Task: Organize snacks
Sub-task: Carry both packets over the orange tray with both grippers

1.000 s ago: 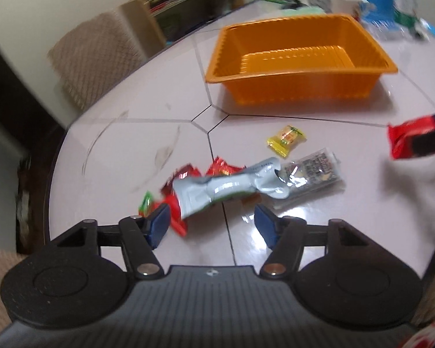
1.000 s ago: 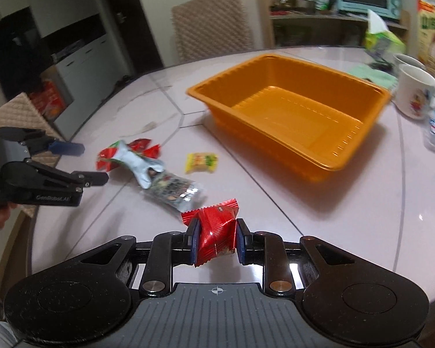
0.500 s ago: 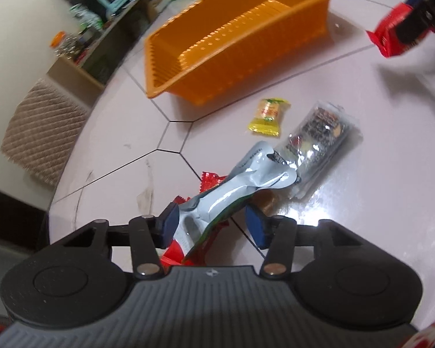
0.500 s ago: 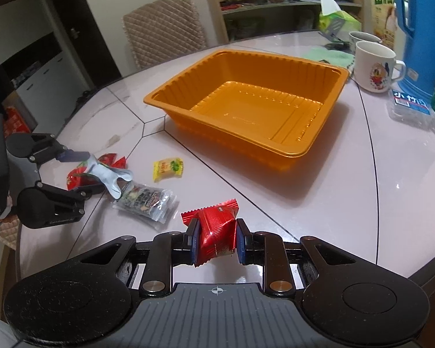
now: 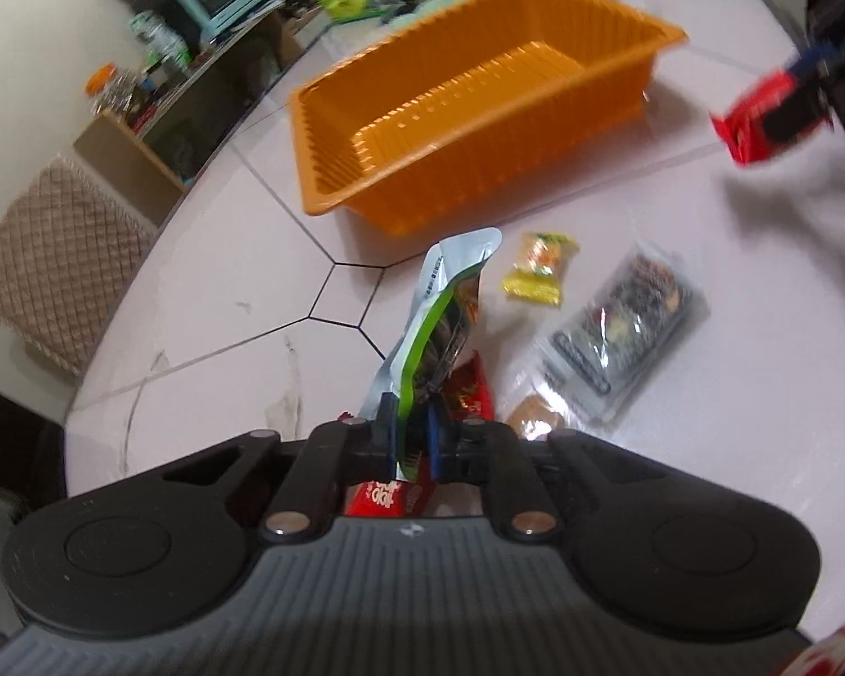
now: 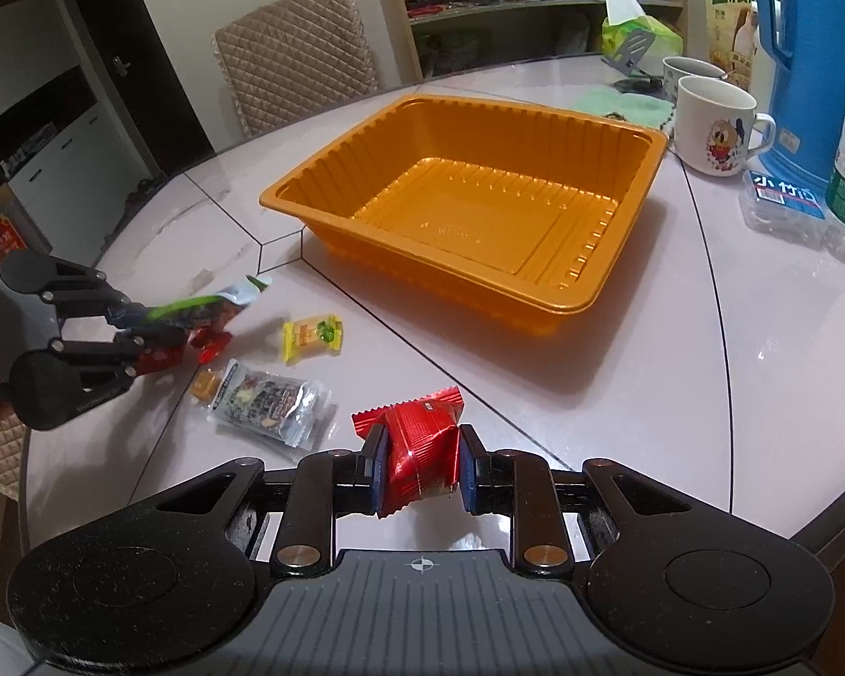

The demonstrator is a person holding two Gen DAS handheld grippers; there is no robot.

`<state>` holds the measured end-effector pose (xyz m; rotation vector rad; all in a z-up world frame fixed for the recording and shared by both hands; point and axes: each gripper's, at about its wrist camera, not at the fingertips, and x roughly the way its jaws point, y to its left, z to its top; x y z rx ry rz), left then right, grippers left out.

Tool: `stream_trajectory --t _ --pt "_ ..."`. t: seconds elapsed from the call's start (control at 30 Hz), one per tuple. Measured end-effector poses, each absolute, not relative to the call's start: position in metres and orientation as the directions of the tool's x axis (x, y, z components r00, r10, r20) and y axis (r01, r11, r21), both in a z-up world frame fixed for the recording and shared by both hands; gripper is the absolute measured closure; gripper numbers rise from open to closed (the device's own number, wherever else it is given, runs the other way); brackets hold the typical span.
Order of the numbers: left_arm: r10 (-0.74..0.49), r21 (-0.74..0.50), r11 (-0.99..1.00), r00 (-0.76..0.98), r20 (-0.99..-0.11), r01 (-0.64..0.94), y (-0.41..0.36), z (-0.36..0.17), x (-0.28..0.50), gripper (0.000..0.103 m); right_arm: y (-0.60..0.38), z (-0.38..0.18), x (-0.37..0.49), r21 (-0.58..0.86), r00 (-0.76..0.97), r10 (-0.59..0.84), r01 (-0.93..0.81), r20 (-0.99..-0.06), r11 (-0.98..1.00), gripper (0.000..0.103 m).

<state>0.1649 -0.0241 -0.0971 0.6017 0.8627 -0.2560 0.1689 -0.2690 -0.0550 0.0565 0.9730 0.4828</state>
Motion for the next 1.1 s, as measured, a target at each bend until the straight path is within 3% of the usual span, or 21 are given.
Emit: stream_trajectory --t 0.47,0.7,1.1 --pt "-0.174 -0.129 0.985 0.606 -0.776 0.118 0.019 -0.053 0.17 0.093 -0.27 -0.047 0.182 0.265 0.478 0.434 -0.381 -0.764 0.886 0.078" --pt "-0.184 -0.194 0.98 0.623 -0.76 0.053 0.025 -0.03 0.18 0.093 -0.277 -0.036 0.198 0.275 0.507 0.446 -0.378 -0.737 0.884 0.078" --pt "-0.25 -0.264 0.962 0.631 -0.735 0.073 0.006 -0.008 0.236 0.093 -0.276 -0.019 0.253 0.265 0.567 0.434 -0.359 -0.7 0.895 0.078"
